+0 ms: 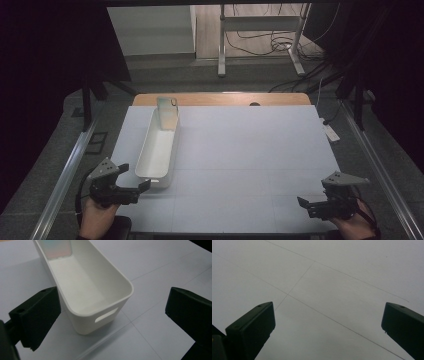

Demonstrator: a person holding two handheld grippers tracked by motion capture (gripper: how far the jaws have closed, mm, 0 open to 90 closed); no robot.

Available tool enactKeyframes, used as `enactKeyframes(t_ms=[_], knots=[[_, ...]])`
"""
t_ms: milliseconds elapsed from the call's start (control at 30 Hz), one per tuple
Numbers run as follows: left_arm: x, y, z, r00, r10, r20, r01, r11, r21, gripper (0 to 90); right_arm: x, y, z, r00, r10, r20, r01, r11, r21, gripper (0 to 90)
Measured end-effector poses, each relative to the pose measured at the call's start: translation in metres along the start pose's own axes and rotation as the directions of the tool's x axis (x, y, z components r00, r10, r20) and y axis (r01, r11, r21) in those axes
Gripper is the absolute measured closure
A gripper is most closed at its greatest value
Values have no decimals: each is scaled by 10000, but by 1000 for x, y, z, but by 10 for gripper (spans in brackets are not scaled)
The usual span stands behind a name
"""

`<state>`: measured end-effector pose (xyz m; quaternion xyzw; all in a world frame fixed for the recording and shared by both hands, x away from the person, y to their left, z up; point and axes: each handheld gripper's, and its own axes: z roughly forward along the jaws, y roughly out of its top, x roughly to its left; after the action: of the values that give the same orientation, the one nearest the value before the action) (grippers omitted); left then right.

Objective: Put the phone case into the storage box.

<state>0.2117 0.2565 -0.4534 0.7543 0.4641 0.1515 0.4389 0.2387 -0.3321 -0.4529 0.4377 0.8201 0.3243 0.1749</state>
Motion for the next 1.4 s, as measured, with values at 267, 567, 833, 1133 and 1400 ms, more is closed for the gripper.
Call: enactKeyframes(t_ms=[267,567,833,1133,1400], knots=[[1,-8,-4,9999,-85,-87,86,10000,40,7,0,0,0,10000,20,1,-20,10000,17,0],[-1,-14,-7,9996,-14,-275,20,9997,224,7,0,0,0,10000,22,5,-22,10000,38,0],[-2,-20,-9,9991,-41,-411,59,9990,443,7,0,0,1,10000,17,4,-17,10000,52,0],[-2,-23,-13,9984,-51,-570,80,9987,507,7,0,0,1,10000,16,0,-16,10000,57,0],[-3,-23,-10,9974,30,-716,31,9964,849,13,1,0,1,10000,0,17,0,10000,98,0]])
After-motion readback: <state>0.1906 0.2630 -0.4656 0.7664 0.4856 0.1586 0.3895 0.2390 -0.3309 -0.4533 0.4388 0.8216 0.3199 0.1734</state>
